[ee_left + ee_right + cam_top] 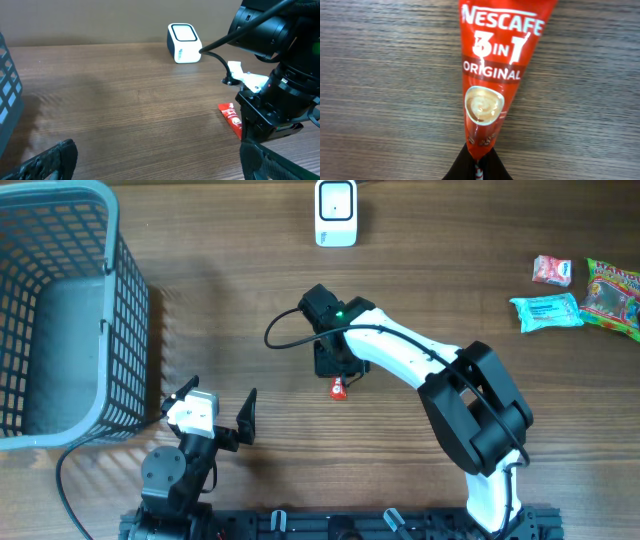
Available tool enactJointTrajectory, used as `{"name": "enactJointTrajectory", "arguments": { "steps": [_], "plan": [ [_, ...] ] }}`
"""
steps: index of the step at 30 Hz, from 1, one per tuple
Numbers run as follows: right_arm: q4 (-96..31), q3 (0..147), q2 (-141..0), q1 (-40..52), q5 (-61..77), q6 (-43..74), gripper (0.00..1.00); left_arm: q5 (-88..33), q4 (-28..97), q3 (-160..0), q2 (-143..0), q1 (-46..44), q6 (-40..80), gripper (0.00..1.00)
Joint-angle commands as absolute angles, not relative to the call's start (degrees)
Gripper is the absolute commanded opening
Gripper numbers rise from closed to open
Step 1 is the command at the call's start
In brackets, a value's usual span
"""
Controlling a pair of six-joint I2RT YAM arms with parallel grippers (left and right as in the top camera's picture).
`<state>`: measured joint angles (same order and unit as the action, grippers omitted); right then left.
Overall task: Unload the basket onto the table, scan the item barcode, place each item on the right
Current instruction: 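Lift the Nescafé stick and carry it toward the white scanner, then hold the Nescafé stick over the white scanner with the right gripper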
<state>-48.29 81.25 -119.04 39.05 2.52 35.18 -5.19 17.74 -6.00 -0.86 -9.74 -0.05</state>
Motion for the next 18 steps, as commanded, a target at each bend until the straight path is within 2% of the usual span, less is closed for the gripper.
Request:
{"name": "enactJointTrajectory", "arguments": {
  "steps": [1,7,10,13,16,18],
  "plan": [
    [-48.42,81.58,-121.34,38.20,15.90,35.90,0.05,-4.43,17.54,-5.45,-0.86,-9.47,0.69,1.00],
    [-47.42,83.46,-121.30,31.00,56.95,24.34,0.05,-4.43,17.54,-5.45,-0.86,-9.47,0.69,1.00],
    [-43.44,83.46,-121.30,28.73,68.27,13.72,0.05,-4.43,17.56,-5.45,-0.86,-9.47,0.69,1.00],
    [-37.45,83.46,-121.30,27.33,73.84,8.45,0.05,-4.43,17.54,-5.45,-0.86,-9.47,0.69,1.00],
    [-29.71,83.46,-121.30,27.29,87.00,2.87,0.05,-4.43,17.54,-5.45,-0.86,-9.47,0.69,1.00],
    [-21.47,83.48,-121.30,27.31,92.92,6.68,0.05,-4.43,17.54,-5.45,-0.86,-9.47,0.69,1.00]
  ]
}}
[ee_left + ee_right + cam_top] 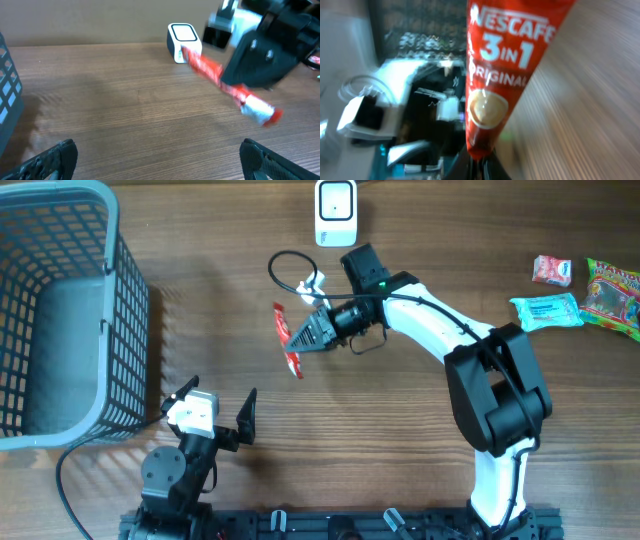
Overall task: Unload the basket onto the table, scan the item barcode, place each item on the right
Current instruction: 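Hold the Nescafé stick over the white scanner with the right gripper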
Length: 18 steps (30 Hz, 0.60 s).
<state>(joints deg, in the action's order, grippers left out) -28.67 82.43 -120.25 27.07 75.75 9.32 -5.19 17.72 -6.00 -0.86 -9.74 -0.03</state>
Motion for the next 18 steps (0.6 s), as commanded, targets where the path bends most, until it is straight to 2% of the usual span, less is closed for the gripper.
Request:
{"name": "enactJointTrajectory", "arguments": {
  "steps": [1,3,6,10,15,18],
  "plan": [
    [-17.65,83.48,-121.30,27.35,92.95,12.01,0.05,-4.43,17.54,-5.45,-0.86,-9.47,0.69,1.00],
    [-11.84,83.46,-121.30,27.35,92.95,22.22,0.05,-4.43,17.54,-5.45,-0.86,-9.47,0.69,1.00],
    [-4.60,83.46,-121.30,27.35,92.97,27.05,0.05,-4.43,17.56,-5.45,-0.86,-9.47,0.69,1.00],
    [4.45,83.46,-121.30,27.40,92.97,20.10,0.04,-4.43,17.56,-5.45,-0.86,-9.47,0.69,1.00],
    [13.10,83.46,-121.30,27.66,92.97,5.93,0.05,-4.43,17.56,-5.45,-0.86,-9.47,0.69,1.00],
    [19.09,83.46,-121.30,27.94,92.97,4.54,0.04,-4.43,17.54,-5.45,-0.86,-9.47,0.69,1.00]
  ]
}}
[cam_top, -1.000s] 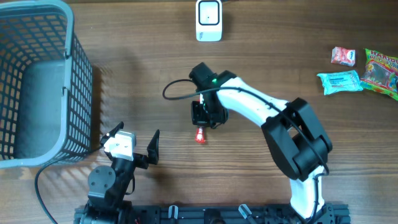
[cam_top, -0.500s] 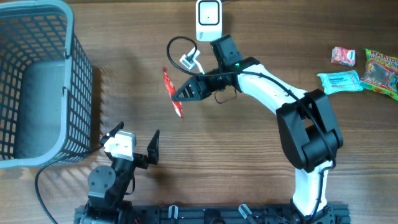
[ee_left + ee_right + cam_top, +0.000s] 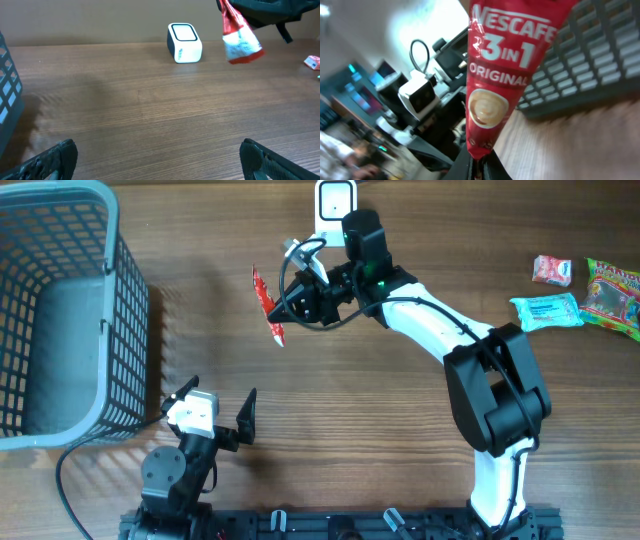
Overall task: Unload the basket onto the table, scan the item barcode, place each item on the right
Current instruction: 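Hold the Nescafé stick over the white scanner with the right gripper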
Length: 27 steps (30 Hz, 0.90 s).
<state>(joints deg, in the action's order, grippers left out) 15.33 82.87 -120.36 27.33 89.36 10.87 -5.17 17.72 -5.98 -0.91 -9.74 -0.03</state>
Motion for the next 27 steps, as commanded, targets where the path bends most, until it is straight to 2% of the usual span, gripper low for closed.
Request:
{"name": "enactJointTrajectory", "arguments": {
  "steps": [1,11,13,18,20,22,24,26,27],
  "plan": [
    [20.56,83.46,-121.30,27.94,92.95,4.60,0.04,-4.43,17.54,-5.45,-0.86,-9.47,0.69,1.00],
    [23.53,83.46,-121.30,27.94,92.84,0.93,0.04,-4.43,17.54,-5.45,-0.86,-9.47,0.69,1.00],
    [23.20,83.46,-121.30,27.94,92.62,5.89,0.04,-4.43,17.54,-5.45,-0.86,-9.47,0.69,1.00],
    [22.90,82.87,-121.32,27.94,92.95,28.62,0.04,-4.43,17.54,-5.45,-0.86,-9.47,0.69,1.00],
    [23.35,82.87,-121.30,28.23,92.95,29.85,0.05,-4.43,17.54,-5.45,-0.86,-9.47,0.69,1.00],
    [23.79,82.87,-121.30,28.95,92.95,22.31,0.04,-4.43,17.54,-5.45,-0.86,-9.47,0.69,1.00],
    [23.68,82.87,-121.34,30.24,92.14,4.43,0.05,-4.43,17.56,-5.45,-0.86,-9.47,0.69,1.00],
    [21.32,82.87,-121.43,31.29,83.09,-9.19,0.04,-4.43,17.54,-5.45,-0.86,-9.47,0.69,1.00],
    [20.08,82.87,-121.43,32.05,73.10,-13.04,0.04,-4.43,17.54,-5.45,-0.86,-9.47,0.69,1.00]
  ]
}}
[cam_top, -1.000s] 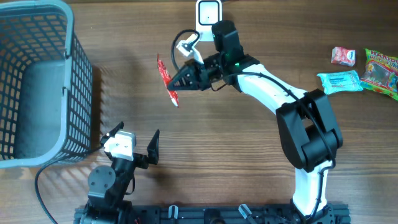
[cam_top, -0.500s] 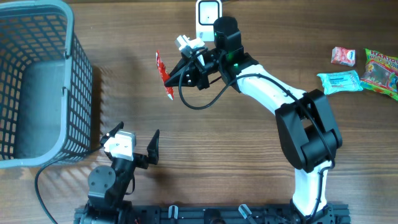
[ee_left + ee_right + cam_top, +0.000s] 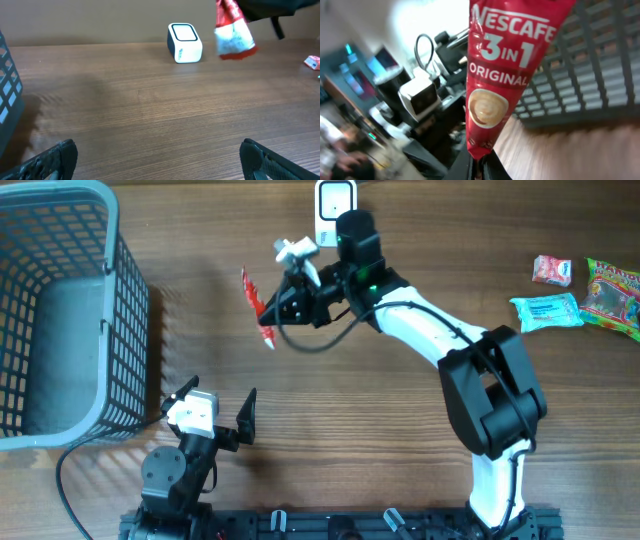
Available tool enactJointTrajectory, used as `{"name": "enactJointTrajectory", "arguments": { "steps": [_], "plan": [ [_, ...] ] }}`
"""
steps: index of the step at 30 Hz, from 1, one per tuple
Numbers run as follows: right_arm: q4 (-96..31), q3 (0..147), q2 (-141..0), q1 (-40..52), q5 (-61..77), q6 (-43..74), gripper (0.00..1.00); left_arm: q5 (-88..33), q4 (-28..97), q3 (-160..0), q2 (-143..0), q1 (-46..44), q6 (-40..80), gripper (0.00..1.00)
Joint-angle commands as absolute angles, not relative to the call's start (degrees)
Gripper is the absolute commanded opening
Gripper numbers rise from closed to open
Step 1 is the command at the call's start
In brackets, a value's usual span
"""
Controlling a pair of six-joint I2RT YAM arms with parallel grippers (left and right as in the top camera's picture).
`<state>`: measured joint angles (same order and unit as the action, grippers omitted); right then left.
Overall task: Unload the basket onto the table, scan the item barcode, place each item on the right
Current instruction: 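Hold the Nescafé stick over the white scanner with the right gripper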
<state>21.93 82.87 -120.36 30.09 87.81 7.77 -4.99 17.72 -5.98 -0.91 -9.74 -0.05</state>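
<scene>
A red Nescafe 3-in-1 sachet (image 3: 253, 305) hangs in the air above the table, left of the white barcode scanner (image 3: 335, 211). My right gripper (image 3: 283, 305) is shut on the sachet's lower end. The printed front of the sachet (image 3: 506, 75) fills the right wrist view, and its white back (image 3: 233, 37) shows in the left wrist view, beside the scanner (image 3: 184, 42). My left gripper (image 3: 215, 417) rests open near the table's front edge, its fingertips (image 3: 57, 157) wide apart with bare wood between them.
A grey wire basket (image 3: 60, 310) stands at the left side. Several snack packets (image 3: 575, 295) lie at the far right. The right arm (image 3: 440, 345) stretches across the middle of the table.
My right gripper has carried the sachet slightly further left and a little towards the back. The left gripper has stayed where it was.
My right gripper first held the sachet flat against the table at the middle. It then held it lifted and tilted, left of the scanner. After that the sachet was higher and nearer the scanner, and now it hangs a bit further left.
</scene>
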Motion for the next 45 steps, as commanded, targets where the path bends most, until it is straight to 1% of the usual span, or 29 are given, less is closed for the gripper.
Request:
{"name": "enactJointTrajectory", "arguments": {
  "steps": [1,2,7,9,12,14,18,21,24,26,28,31,34,38,40,43,45],
  "plan": [
    [20.23,82.87,-121.43,32.56,67.59,-14.24,0.04,-4.43,17.54,-5.45,-0.86,-9.47,0.69,1.00],
    [21.47,82.87,-121.43,33.06,64.38,-15.46,0.04,-4.43,17.54,-5.45,-0.86,-9.47,0.69,1.00],
    [38.41,82.87,-121.43,33.80,67.51,-16.29,0.04,-4.43,17.54,-5.45,-0.86,-9.47,0.69,1.00],
    [47.24,82.87,-121.43,33.80,70.43,-16.32,0.04,-4.43,17.56,-5.45,-0.86,-9.47,0.69,1.00],
    [63.77,82.87,-121.43,33.80,75.61,-16.34,0.04,-4.43,17.54,-5.45,-0.86,-9.47,0.69,1.00],
    [71.40,82.87,-121.40,33.80,78.39,-16.29,0.04,-4.43,17.54,-5.45,-0.86,-9.47,0.69,1.00],
    [78.28,82.87,-121.40,33.80,77.47,-16.51,0.04,-4.43,17.54,-5.45,-0.86,-9.47,0.69,1.00],
    [80.73,82.94,-121.40,33.80,69.14,-16.58,0.04,-4.43,17.56,-5.45,-0.86,-9.47,0.69,1.00],
    [83.48,83.33,-121.40,33.78,57.01,-17.89,0.04,-4.43,17.56,-5.45,-0.86,-9.47,0.69,1.00],
    [84.16,83.37,-121.40,33.80,55.68,-20.75,0.04,-4.43,17.54,-5.45,-0.86,-9.47,0.69,1.00],
    [84.97,83.37,-121.40,33.80,55.75,-20.82,0.04,-4.43,17.56,-5.45,-0.86,-9.47,0.69,1.00],
    [84.82,83.35,-121.30,33.80,55.70,-20.34,0.04,-4.43,17.54,-5.45,-0.86,-9.47,0.69,1.00],
    [80.47,83.35,-121.30,33.80,55.75,-7.09,0.04,-4.43,17.54,-5.45,-0.86,-9.47,0.69,1.00],
    [63.31,83.35,-121.30,33.78,55.70,11.33,0.04,-4.43,17.54,-5.45,-0.86,-9.47,0.69,1.00],
    [52.10,83.35,-121.30,33.32,54.72,24.67,0.04,-4.43,17.56,-5.45,-0.86,-9.47,0.69,1.00],
    [37.32,83.35,-121.30,31.33,51.79,39.79,0.04,-4.43,17.54,-5.45,-0.86,-9.47,0.69,1.00],
    [30.44,83.35,-121.30,29.82,50.59,49.63,0.04,-4.43,17.56,-5.45,-0.86,-9.47,0.69,1.00]
  ]
}}
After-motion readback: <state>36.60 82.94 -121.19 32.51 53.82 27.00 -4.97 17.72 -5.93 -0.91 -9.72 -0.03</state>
